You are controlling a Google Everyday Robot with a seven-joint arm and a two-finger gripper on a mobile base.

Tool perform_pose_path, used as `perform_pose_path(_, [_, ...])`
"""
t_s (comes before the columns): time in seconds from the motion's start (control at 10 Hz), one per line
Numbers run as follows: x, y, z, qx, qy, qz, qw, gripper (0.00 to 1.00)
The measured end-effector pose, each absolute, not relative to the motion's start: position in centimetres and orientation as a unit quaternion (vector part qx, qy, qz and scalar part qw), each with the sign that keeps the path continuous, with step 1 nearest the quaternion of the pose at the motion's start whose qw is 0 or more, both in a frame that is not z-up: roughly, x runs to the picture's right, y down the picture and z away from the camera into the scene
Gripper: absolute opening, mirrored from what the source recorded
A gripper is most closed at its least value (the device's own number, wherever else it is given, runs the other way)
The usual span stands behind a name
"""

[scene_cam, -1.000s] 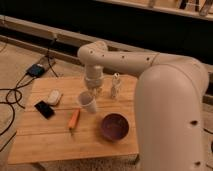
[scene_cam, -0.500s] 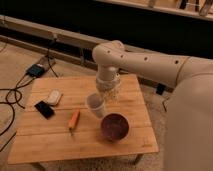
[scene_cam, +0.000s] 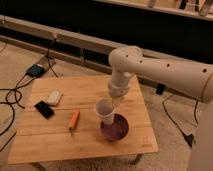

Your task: Place the ceramic cup in the ceramic bowl

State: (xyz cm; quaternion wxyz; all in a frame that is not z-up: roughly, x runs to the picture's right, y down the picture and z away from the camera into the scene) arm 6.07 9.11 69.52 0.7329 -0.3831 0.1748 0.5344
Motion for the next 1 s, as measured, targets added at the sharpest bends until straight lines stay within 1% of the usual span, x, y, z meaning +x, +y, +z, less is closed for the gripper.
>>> perform_pose_path(0.4, [6.8, 9.3, 70.8, -0.408, 0.164, 0.494, 0.75, 0.0])
perform_pose_path(0.7, [5.2, 9.6, 72.3, -0.434, 0.157, 0.45, 0.765, 0.0])
perform_pose_path(1.0, [4.5, 11.3, 72.8, -0.477, 0.154, 0.378, 0.778, 0.0])
